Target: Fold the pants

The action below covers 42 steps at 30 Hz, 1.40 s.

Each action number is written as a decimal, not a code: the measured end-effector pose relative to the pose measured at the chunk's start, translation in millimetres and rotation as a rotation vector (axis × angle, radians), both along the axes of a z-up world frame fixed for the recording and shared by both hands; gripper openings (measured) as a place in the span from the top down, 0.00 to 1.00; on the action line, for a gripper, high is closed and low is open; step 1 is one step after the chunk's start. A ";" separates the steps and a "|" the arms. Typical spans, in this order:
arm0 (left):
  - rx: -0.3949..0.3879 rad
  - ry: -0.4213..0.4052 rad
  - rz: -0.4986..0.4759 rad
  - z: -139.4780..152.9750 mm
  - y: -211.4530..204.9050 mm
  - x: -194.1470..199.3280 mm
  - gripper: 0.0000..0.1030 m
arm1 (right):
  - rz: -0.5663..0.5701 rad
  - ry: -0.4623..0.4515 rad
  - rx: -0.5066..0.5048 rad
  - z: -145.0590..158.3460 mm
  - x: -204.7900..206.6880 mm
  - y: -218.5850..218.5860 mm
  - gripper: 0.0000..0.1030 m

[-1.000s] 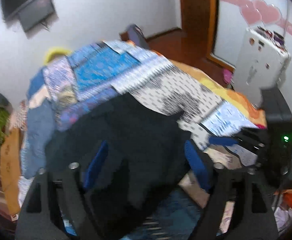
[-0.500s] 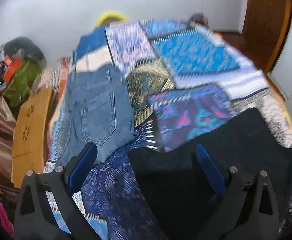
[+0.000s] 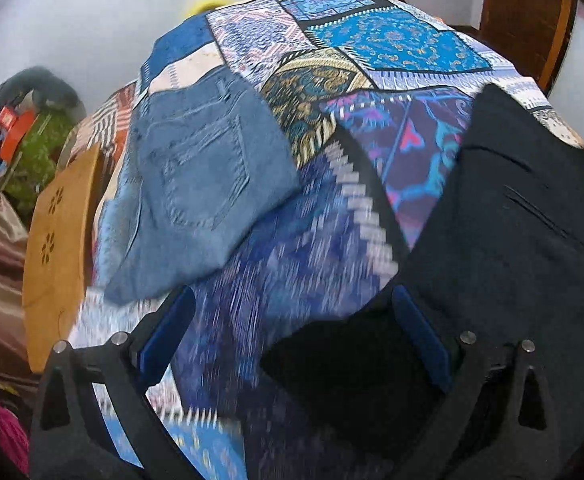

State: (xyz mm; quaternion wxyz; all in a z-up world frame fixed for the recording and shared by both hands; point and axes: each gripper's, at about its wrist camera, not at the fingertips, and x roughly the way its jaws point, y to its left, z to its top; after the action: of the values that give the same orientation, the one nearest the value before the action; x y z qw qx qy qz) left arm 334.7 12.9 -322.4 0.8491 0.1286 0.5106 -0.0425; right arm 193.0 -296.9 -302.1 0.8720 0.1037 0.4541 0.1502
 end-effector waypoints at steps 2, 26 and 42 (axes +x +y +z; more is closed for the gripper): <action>-0.021 -0.001 0.023 3.3 7.3 -16.2 0.02 | -0.013 -0.014 0.000 5.7 -4.5 -4.4 0.55; -0.237 -0.175 -0.067 111.6 -25.4 -116.0 0.36 | 0.246 -0.221 -0.025 76.8 -25.2 78.0 0.55; -0.106 -0.072 -0.181 39.2 -61.1 -110.9 0.72 | 0.307 -0.104 -0.098 41.7 -36.0 68.3 0.64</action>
State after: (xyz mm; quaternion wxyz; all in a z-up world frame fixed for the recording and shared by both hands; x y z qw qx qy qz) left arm 223.8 -48.2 -283.2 0.8651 0.1306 0.4631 -0.1414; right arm 157.0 -228.6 -260.4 0.8652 -0.0177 0.4256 0.2644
